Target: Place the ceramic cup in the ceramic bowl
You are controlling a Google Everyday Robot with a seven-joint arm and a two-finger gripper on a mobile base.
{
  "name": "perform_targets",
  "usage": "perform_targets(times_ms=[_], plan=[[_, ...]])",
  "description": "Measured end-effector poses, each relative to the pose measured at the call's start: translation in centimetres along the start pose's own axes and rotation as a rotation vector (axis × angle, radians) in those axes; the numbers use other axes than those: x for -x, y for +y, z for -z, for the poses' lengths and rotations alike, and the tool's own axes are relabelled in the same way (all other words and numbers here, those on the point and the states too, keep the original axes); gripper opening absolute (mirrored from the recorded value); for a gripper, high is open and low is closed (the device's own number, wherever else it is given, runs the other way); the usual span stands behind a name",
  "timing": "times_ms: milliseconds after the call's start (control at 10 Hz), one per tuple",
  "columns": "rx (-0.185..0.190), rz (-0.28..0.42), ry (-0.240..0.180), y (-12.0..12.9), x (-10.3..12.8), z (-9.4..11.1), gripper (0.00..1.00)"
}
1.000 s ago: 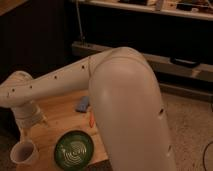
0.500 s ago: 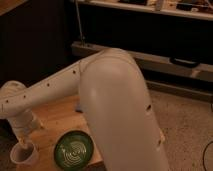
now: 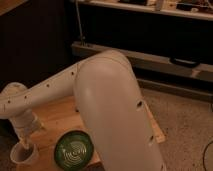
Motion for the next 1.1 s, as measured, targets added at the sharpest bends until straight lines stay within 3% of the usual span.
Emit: perform_targets(times_ms=[500,600,900,1100], plan=[[-0.012,0.004,0.038,-0.1,0.7,-1.4,0.64],[-0.015,0.004,0.045,-0.1,0.8,-1.7,0.58],[-0.031,-0.011,0.076,-0.3,1.0,-2.3,0.26],[-0.018,-0.013,0.109,0.0,1.1,-2.6,0.07]])
